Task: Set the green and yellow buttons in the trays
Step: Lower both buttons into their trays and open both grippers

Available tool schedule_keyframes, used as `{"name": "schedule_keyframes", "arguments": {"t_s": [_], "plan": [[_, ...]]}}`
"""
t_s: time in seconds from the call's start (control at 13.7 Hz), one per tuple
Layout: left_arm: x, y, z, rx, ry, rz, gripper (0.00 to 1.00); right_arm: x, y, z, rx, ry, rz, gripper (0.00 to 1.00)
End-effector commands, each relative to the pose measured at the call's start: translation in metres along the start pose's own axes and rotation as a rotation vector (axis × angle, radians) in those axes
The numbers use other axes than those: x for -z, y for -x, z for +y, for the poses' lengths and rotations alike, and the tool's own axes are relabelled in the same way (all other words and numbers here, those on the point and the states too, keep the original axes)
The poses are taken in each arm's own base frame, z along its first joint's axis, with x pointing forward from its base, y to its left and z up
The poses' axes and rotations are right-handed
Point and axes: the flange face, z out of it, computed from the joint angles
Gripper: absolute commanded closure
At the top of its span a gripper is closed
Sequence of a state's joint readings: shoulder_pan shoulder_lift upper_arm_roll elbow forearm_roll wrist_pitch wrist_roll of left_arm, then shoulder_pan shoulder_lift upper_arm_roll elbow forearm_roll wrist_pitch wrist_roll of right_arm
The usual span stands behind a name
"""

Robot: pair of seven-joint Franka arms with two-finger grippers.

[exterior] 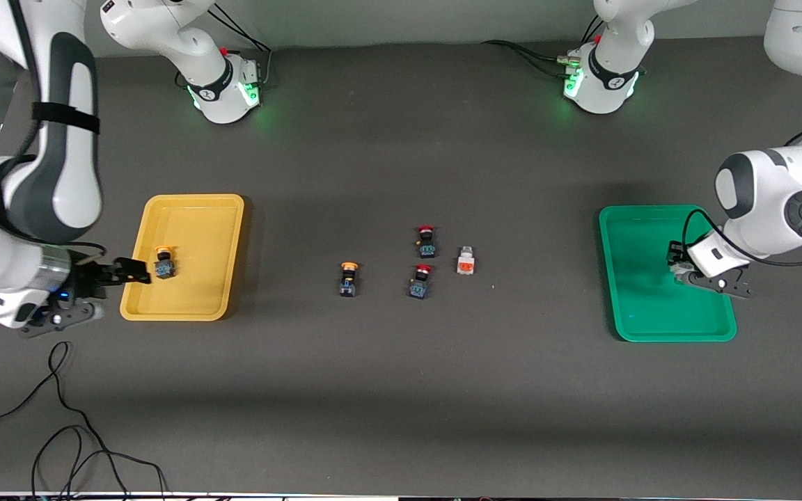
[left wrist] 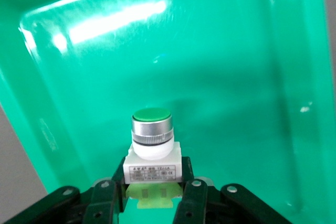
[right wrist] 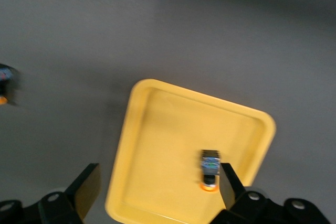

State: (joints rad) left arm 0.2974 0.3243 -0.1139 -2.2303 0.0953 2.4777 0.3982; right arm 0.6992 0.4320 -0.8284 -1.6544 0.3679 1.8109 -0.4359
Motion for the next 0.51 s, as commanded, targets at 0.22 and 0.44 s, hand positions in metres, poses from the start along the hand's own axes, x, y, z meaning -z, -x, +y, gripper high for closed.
{"name": "schedule_keyframes", "arguments": {"t_s": [0.22,0.44], "plan": [[-0.03,0.02,-0.028,0.179,0.033,-0.011,1.0,-0.028,-0.046,-0.219,-0.222,0.08,0.029,0.0],[-0.034,0.014,-0.013,0.313,0.034,-0.035,1.0,-0.056,-0.04,-0.321,-0.335,0.063,0.04,0.0]]}}
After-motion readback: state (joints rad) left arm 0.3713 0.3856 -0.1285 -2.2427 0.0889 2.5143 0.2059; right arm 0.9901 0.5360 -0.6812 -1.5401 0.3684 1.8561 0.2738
